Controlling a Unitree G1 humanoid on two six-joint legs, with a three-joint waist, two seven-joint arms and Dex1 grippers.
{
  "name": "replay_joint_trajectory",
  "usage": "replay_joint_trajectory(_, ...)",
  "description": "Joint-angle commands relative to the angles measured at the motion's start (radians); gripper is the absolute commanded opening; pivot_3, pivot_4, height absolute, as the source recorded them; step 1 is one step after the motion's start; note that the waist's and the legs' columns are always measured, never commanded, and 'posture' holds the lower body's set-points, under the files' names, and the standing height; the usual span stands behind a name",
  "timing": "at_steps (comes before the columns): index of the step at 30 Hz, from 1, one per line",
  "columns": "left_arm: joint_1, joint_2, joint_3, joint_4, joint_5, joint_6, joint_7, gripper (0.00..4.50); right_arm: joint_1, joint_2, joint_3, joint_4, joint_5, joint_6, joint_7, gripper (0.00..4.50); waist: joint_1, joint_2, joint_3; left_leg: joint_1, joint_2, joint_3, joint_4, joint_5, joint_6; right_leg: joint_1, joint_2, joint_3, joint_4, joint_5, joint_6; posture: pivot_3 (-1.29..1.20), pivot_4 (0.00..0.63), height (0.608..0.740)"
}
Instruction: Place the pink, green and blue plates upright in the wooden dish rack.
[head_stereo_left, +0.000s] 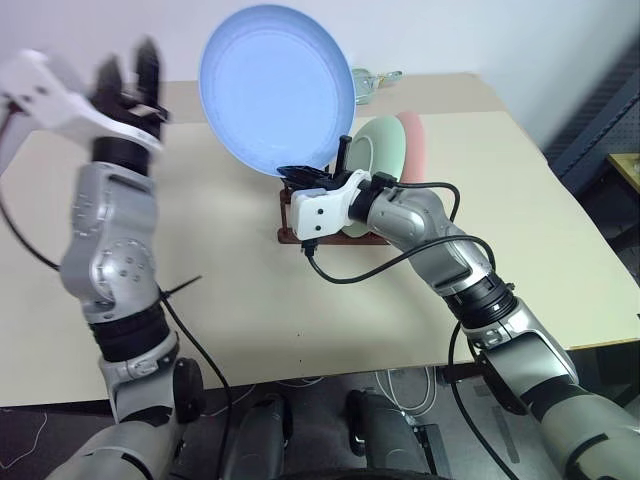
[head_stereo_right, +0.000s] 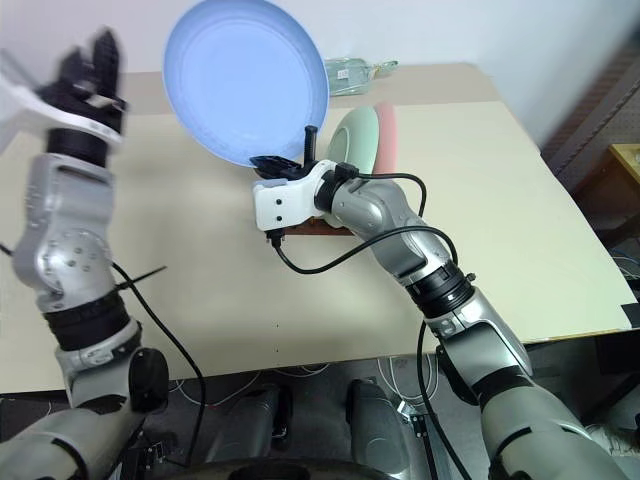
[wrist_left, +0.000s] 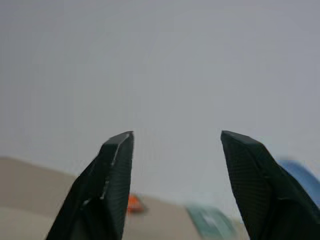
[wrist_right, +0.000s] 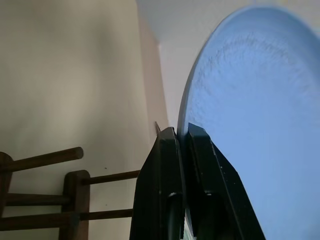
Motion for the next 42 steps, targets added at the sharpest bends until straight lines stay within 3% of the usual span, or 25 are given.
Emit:
replay_joint_trajectory(1, 0.038, 0.093, 0.062, 0.076, 0.135, -0.102, 0.019, 2.93, -0.028, 0.054, -0.101, -0.094, 0.131, 0.001, -0.022, 0.00, -0.001, 0.000, 0.000, 0.000, 0.000, 0.000, 0.000, 0.000, 0.000, 0.000, 0.000, 0.000, 0.000, 0.000, 0.000, 0.00, 0.150, 0.738)
replay_joint_trajectory(4, 0.193, 0.167, -0.014, 0.141, 0.266, -0.162, -0.060, 2.93, 0.013, 0.164, -0.216, -0.231, 0.445, 0.148, 0.029, 0.00, 0.001, 0.000, 0.000, 0.000, 0.001, 0.000, -0.001, 0.000, 0.000, 0.000, 0.000, 0.000, 0.001, 0.000, 0.000, 0.00, 0.150, 0.738)
replay_joint_trajectory(7, 0.314, 0.116, -0.071, 0.144, 0.279, -0.184, -0.099, 2.93, 0.086, 0.255, -0.286, -0.414, 0.793, 0.416, 0.072, 0.00, 0.012, 0.000, -0.001, 0.001, 0.001, -0.001, -0.002, 0.000, 0.000, 0.002, -0.001, -0.001, 0.000, 0.000, 0.000, 0.00, 0.150, 0.738)
replay_joint_trajectory(13, 0.461, 0.034, -0.184, 0.135, 0.324, -0.254, -0.186, 2.93, 0.166, 0.412, -0.401, -0.556, 1.255, 0.809, -0.144, 0.00, 0.007, 0.000, -0.001, 0.000, 0.001, -0.006, 0.000, -0.001, 0.000, 0.002, -0.007, -0.001, -0.001, -0.001, -0.005, 0.00, 0.150, 0.738)
replay_joint_trajectory(19, 0.554, 0.013, -0.243, 0.150, 0.340, -0.330, -0.283, 2.93, 0.175, 0.448, -0.427, -0.541, 1.345, 0.902, -0.278, 0.00, -0.003, 0.001, -0.001, -0.004, 0.002, -0.001, -0.004, -0.001, 0.000, -0.009, -0.010, -0.001, 0.002, 0.000, -0.006, 0.00, 0.150, 0.738)
replay_joint_trajectory(30, 0.623, 0.029, -0.309, 0.147, 0.387, -0.378, -0.396, 2.93, 0.163, 0.476, -0.494, -0.423, 1.487, 0.986, -0.423, 0.00, 0.000, 0.002, -0.001, -0.005, 0.003, 0.001, -0.004, -0.001, 0.000, -0.009, -0.010, -0.001, 0.000, 0.000, -0.007, 0.00, 0.150, 0.738)
replay_joint_trajectory(38, 0.633, 0.026, -0.325, 0.132, 0.381, -0.372, -0.437, 2.93, 0.104, 0.477, -0.530, -0.329, 1.480, 0.973, -0.490, 0.00, -0.001, 0.002, -0.001, -0.005, 0.003, 0.002, -0.004, -0.001, 0.000, -0.009, -0.010, -0.001, 0.000, 0.000, -0.007, 0.00, 0.150, 0.738)
replay_joint_trajectory(39, 0.634, 0.027, -0.331, 0.132, 0.382, -0.373, -0.443, 2.99, 0.095, 0.471, -0.526, -0.320, 1.470, 0.971, -0.485, 0.64, -0.001, 0.002, -0.001, -0.005, 0.003, 0.002, -0.004, -0.001, 0.000, -0.009, -0.010, -0.001, 0.000, 0.000, -0.007, 0.00, 0.150, 0.738)
replay_joint_trajectory(42, 0.642, 0.027, -0.344, 0.128, 0.386, -0.376, -0.458, 2.99, 0.067, 0.459, -0.517, -0.299, 1.436, 0.951, -0.473, 1.92, -0.001, 0.002, 0.000, -0.005, 0.003, 0.002, -0.004, -0.001, 0.000, -0.009, -0.009, -0.001, 0.000, 0.000, -0.007, 0.00, 0.150, 0.738)
